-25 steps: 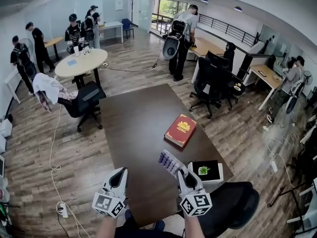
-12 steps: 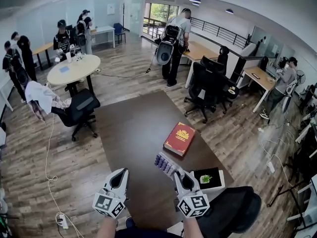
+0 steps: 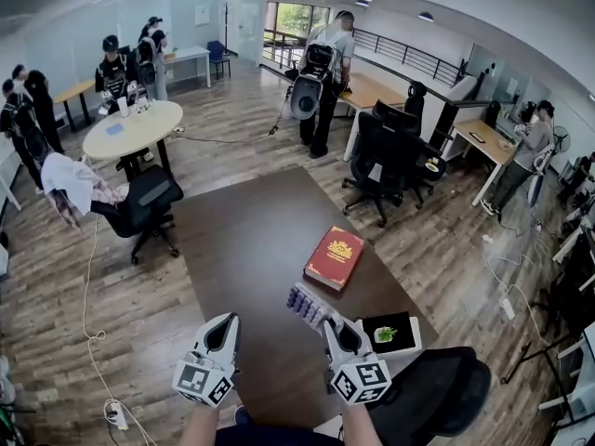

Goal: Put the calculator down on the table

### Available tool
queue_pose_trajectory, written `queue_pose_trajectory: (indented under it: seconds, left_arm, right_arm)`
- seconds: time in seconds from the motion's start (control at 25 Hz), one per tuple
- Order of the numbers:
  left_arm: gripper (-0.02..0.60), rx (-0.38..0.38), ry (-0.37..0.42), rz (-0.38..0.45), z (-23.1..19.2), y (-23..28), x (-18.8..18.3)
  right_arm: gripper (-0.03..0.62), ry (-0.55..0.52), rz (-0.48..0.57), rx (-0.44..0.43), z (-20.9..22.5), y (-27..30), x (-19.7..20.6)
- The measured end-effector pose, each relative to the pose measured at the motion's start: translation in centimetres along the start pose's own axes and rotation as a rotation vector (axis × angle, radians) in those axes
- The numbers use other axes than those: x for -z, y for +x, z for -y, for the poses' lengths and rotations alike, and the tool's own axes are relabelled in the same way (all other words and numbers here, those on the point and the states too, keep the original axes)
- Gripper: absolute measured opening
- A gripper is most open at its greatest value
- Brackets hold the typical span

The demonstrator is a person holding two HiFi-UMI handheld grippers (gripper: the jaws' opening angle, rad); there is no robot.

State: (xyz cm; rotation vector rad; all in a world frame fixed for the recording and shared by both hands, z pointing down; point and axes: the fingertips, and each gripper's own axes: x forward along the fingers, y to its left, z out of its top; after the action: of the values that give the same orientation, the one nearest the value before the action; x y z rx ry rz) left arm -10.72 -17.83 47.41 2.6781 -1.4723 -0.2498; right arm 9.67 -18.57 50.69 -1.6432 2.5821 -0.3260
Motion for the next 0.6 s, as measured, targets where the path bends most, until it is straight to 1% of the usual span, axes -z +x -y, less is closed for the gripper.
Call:
queue_pose_trajectory:
  seconds: [0.12, 0.28, 0.36, 0.44, 0.6]
  left_arm:
    - [-0.005, -0.005, 0.016, -0.006, 0.0, -0.1, 0.6]
    - [-0.005, -0.037, 0.017, 0.009, -0.6, -0.5, 1.6]
    - [-0.005, -0.047, 0.035, 0.012, -1.0, -0.5, 2.4]
    - [-0.005, -0.057, 0.048, -0.002, -1.2, -0.5, 3.7]
    - [-0.005, -0.063, 0.036, -0.003, -1.8, -0.6, 5.6]
  right_arm:
    - [0.109, 0.001, -0.003, -0.004, 0.1, 0.5, 0.4]
    - [0.109, -0.016, -0.021, -0.017, 0.3, 1.6, 1.9]
    - [0.109, -0.014, -0.03, -0.024, 0.5, 2.2, 3.1]
    - [0.109, -0.012, -0.05, -0.019, 0.9, 2.6, 4.6]
    - [0.109, -0.023, -0.078, -0.018, 1.3, 3.2, 7.4]
